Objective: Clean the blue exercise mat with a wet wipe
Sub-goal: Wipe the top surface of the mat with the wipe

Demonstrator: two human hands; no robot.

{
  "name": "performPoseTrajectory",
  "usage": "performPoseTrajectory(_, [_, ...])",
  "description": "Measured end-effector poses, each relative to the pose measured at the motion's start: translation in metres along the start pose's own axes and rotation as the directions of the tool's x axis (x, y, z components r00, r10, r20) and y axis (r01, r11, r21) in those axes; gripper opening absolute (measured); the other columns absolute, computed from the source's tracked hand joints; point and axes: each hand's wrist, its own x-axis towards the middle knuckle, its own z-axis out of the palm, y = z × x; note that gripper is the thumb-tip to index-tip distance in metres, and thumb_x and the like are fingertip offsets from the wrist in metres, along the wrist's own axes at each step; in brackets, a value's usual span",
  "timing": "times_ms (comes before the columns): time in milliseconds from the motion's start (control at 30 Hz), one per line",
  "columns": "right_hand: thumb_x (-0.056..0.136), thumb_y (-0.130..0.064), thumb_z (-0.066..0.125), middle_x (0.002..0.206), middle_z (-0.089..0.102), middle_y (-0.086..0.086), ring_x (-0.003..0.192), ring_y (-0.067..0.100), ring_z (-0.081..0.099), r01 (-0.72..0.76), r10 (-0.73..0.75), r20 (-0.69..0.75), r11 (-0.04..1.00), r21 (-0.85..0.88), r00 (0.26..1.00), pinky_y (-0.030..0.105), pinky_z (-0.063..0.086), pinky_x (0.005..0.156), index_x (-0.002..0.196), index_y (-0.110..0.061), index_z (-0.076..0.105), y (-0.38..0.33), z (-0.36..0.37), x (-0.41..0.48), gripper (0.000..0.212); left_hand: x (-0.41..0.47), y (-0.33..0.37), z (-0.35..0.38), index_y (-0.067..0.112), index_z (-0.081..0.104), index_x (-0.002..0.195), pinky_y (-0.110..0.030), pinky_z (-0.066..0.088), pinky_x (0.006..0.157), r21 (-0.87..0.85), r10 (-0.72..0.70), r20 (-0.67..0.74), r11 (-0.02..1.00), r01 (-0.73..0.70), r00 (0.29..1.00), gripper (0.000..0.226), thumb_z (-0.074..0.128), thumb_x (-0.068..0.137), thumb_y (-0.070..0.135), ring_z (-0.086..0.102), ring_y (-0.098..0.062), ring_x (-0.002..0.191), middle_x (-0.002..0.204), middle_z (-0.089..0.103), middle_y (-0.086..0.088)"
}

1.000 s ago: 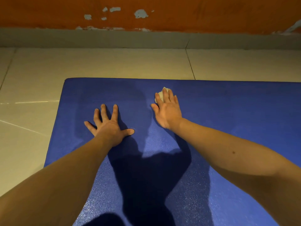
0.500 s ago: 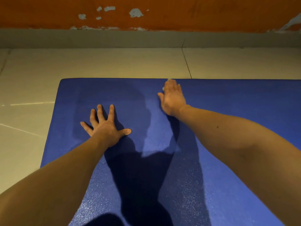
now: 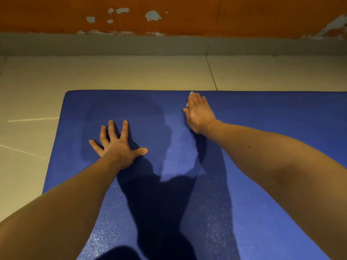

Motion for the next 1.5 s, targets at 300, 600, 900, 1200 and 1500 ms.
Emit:
performPoseTrajectory(300, [0.111, -0.031, 0.022, 0.167, 0.001, 0.023, 0.154, 0.038, -0.007, 0.205, -0.206, -0.011, 0.978, -0.032, 0.979, 0.049, 0.001, 0.126, 0.157, 0.006, 0.009, -0.110, 0.024, -0.062, 0.060, -0.002, -0.001, -0.001, 0.046, -0.021, 0.152, -0.066, -0.007, 0.117, -0.016, -0.007, 0.000, 1.000, 0.007, 1.000, 0.120, 0.050, 0.067, 0.092, -0.025, -0.030, 0.150, 0.162, -0.031, 0.002])
performPoseTrajectory(600, [0.109, -0.033, 0.020, 0.166, 0.006, 0.021, 0.154, 0.036, 0.003, -0.168, 0.169, 0.017, 0.985, -0.038, 0.986, 0.047, 0.005, 0.126, 0.156, 0.005, 0.011, 0.009, 0.013, -0.055, 0.061, -0.008, 0.003, -0.003, 0.041, -0.014, 0.156, -0.066, -0.003, 0.118, -0.016, -0.013, -0.058, 1.000, 0.012, 0.998, 0.119, 0.055, 0.070, 0.088, -0.020, -0.030, 0.151, 0.164, -0.023, 0.000])
performPoseTrajectory(900, [0.110, -0.031, 0.026, 0.167, -0.006, 0.021, 0.155, 0.034, -0.010, 0.174, -0.176, 0.022, 0.983, 0.066, 0.984, 0.044, -0.005, 0.126, 0.157, 0.005, 0.005, -0.124, 0.044, -0.098, 0.063, -0.023, 0.016, 0.004, 0.030, 0.016, 0.157, -0.057, 0.004, 0.121, -0.065, -0.074, -0.190, 0.996, 0.063, 0.979, 0.101, 0.063, 0.079, 0.074, 0.003, -0.034, 0.151, 0.164, 0.005, -0.010])
performPoseTrajectory(1200, [0.108, -0.029, 0.024, 0.167, 0.003, 0.019, 0.155, 0.033, 0.000, -0.184, 0.181, 0.057, 0.982, 0.050, 0.982, 0.045, 0.004, 0.126, 0.156, 0.005, 0.011, -0.018, 0.017, -0.085, 0.060, -0.053, 0.007, 0.018, 0.023, 0.019, 0.157, -0.053, 0.010, 0.122, -0.036, 0.078, -0.183, 0.996, -0.086, 0.980, 0.091, 0.059, 0.087, 0.067, 0.005, -0.037, 0.149, 0.164, 0.005, -0.012])
performPoseTrajectory(1500, [0.109, -0.026, 0.030, 0.168, -0.001, 0.017, 0.156, 0.031, -0.005, 0.249, -0.251, 0.024, 0.967, 0.062, 0.968, 0.044, -0.002, 0.126, 0.159, 0.003, 0.010, -0.101, 0.045, -0.140, 0.061, -0.072, 0.000, 0.023, 0.023, 0.019, 0.157, -0.052, 0.009, 0.123, -0.023, 0.118, -0.167, 0.992, -0.123, 0.979, 0.090, 0.062, 0.087, 0.059, 0.005, -0.035, 0.150, 0.165, 0.002, -0.011])
